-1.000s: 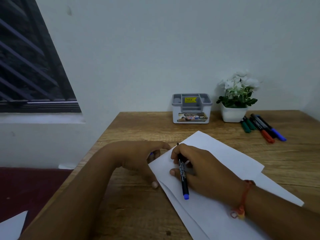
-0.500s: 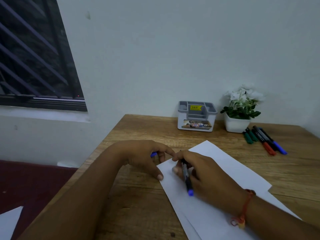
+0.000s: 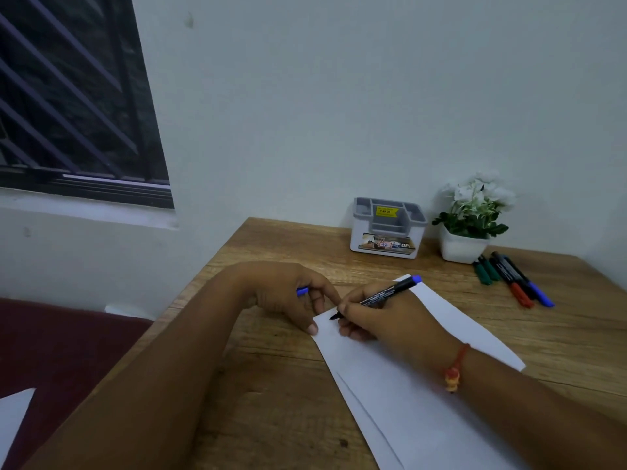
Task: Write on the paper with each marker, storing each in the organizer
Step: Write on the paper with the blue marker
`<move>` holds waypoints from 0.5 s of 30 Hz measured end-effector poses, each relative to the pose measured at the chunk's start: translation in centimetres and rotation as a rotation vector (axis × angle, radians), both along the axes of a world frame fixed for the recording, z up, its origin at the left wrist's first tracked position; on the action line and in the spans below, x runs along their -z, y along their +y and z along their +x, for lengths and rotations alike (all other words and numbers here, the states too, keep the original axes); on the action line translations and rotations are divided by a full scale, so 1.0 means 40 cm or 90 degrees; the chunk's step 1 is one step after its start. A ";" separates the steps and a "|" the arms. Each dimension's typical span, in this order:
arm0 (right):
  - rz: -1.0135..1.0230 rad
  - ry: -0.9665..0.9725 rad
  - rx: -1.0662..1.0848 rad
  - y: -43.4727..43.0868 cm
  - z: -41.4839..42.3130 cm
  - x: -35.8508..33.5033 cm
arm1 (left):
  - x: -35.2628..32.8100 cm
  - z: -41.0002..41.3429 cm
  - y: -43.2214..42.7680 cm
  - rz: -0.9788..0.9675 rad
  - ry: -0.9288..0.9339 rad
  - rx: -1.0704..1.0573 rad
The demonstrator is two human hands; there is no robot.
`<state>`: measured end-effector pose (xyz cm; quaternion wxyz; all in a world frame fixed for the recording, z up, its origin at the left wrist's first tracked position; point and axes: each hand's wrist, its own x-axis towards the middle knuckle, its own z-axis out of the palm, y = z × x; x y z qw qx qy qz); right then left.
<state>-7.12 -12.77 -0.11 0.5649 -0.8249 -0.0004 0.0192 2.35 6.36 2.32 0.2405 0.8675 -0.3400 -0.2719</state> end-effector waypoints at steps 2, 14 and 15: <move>-0.058 0.012 -0.029 0.006 0.009 -0.012 | 0.002 0.001 0.002 -0.007 0.001 0.002; -0.094 -0.061 -0.022 0.027 0.018 0.027 | 0.013 0.015 0.014 -0.062 0.069 -0.023; -0.093 -0.062 -0.025 0.027 0.018 0.028 | 0.014 0.016 0.013 -0.063 0.068 -0.024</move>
